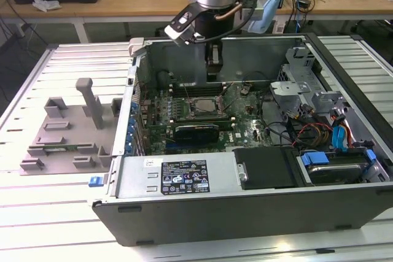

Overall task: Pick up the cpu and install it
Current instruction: 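Close the cpu cover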

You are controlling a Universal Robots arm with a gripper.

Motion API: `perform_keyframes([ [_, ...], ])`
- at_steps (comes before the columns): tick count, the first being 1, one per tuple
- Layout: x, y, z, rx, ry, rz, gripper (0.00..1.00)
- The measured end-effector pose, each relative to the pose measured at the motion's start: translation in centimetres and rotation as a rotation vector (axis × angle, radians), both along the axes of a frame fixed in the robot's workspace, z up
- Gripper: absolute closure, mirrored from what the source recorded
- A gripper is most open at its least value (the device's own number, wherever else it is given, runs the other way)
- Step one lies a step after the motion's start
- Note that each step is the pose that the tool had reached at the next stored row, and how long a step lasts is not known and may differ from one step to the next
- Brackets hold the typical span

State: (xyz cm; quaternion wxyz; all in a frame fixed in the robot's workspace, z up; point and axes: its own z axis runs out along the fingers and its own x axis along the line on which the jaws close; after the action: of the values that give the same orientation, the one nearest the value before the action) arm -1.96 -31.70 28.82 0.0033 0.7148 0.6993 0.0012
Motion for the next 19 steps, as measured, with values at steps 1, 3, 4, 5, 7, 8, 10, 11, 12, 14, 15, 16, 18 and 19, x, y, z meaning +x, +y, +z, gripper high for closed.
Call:
perform_keyframes([
  [1, 0.4, 0.00, 0.00, 0.0001, -0.0001, 0.000, 0.89],
  [3, 1.2, 0.00, 0.00, 0.0001, 0.0001, 0.000, 0.89],
  [4, 1.6, -0.01, 0.00, 0.0001, 0.0001, 0.000, 0.89],
  [5, 2.3, 0.00, 0.00, 0.0001, 0.0003, 0.000, 0.89],
  [7, 3.4, 0.00, -0.01, 0.0002, 0.0002, 0.000, 0.89],
  [8, 3.8, 0.00, -0.01, 0.0002, 0.0002, 0.000, 0.89],
  [10, 4.8, 0.00, 0.00, 0.0001, 0.0002, 0.000, 0.89],
  [11, 5.2, 0.00, 0.00, 0.0001, 0.0003, 0.000, 0.89],
  [12, 5.6, 0.00, 0.00, 0.0001, 0.0002, 0.000, 0.89],
  [14, 6.7, 0.00, -0.04, 0.0003, 0.0002, 0.000, 0.89],
  [15, 6.9, 0.00, -0.08, 0.0002, 0.0004, 0.000, 0.89],
  [16, 7.1, -0.01, -0.18, -0.0001, 0.0006, 0.000, 0.89],
  [18, 7.6, 0.00, -0.79, 0.0000, 0.0011, 0.000, 0.89],
  [19, 7.6, 0.00, -0.96, 0.0000, 0.0012, 0.000, 0.89],
])
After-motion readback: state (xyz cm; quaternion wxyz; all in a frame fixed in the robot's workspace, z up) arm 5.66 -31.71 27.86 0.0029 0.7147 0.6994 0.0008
